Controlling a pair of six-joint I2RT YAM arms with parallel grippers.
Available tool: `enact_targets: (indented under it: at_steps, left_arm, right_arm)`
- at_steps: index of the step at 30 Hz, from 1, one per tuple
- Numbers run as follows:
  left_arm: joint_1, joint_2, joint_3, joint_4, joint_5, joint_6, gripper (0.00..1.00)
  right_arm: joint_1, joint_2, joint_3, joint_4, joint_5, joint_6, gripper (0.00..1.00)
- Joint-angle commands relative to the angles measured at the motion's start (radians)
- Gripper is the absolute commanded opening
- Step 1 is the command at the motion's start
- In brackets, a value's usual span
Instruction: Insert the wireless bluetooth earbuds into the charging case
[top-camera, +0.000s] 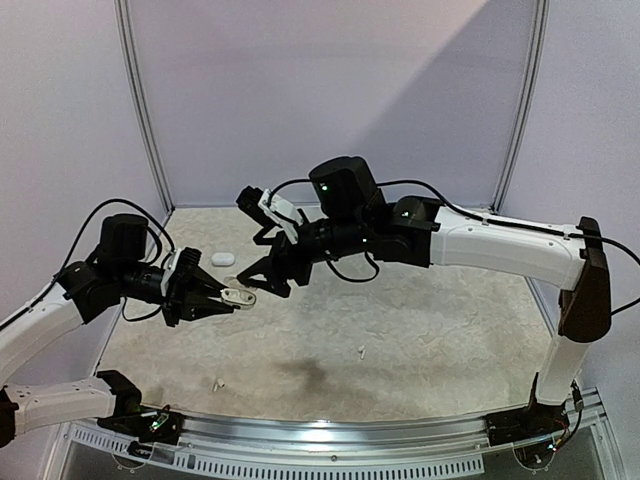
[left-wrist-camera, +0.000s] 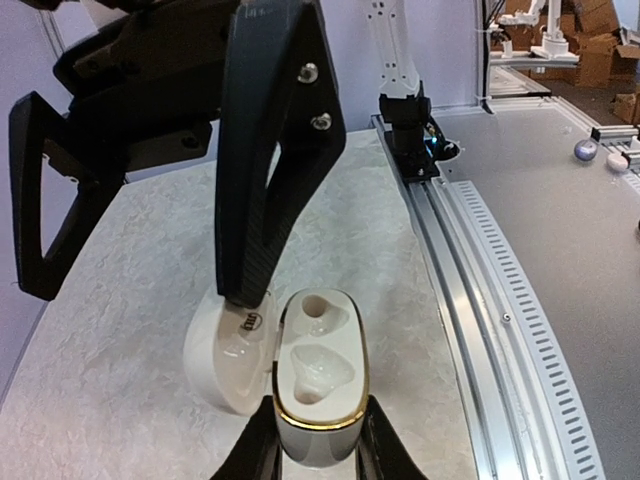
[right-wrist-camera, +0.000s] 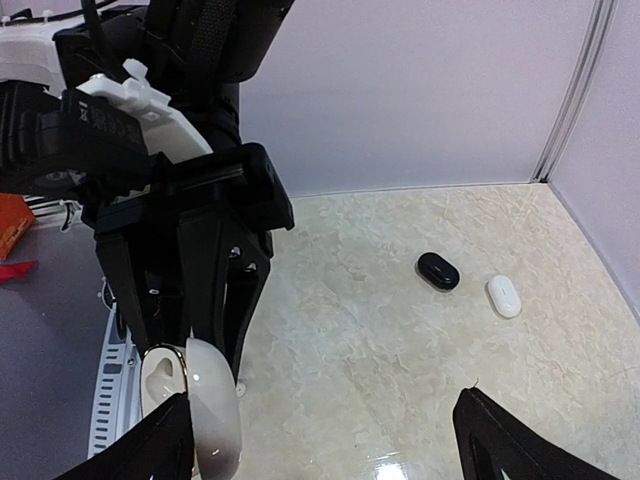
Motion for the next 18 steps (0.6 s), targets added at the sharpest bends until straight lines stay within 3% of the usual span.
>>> enact_targets:
  at_steps: [1,5,11,18]
  left_arm:
    - [-0.015,-0.016,0.003,0.042,0.021,-0.051,0.0]
    - [-0.015,-0.017,-0.029,0.144,0.023,-0.152,0.0]
    - [-0.01,0.005,-0.121,0.398,-0.017,-0.45,0.0]
    - [-0.006,0.024,-0.154,0.463,-0.056,-0.531,0.0]
  right_arm:
    - [-0.01,0.02,0.009,0.0,0.022,0.01,0.9]
    - [-0.031,0.028,0.017,-0.017,0.016,0.044,0.9]
    - [-0.041,0.037,0.036,-0.015,-0.037,0.069,0.91]
    - [-0.044,0.034,0.087,0.003,-0.077,0.104,0.92]
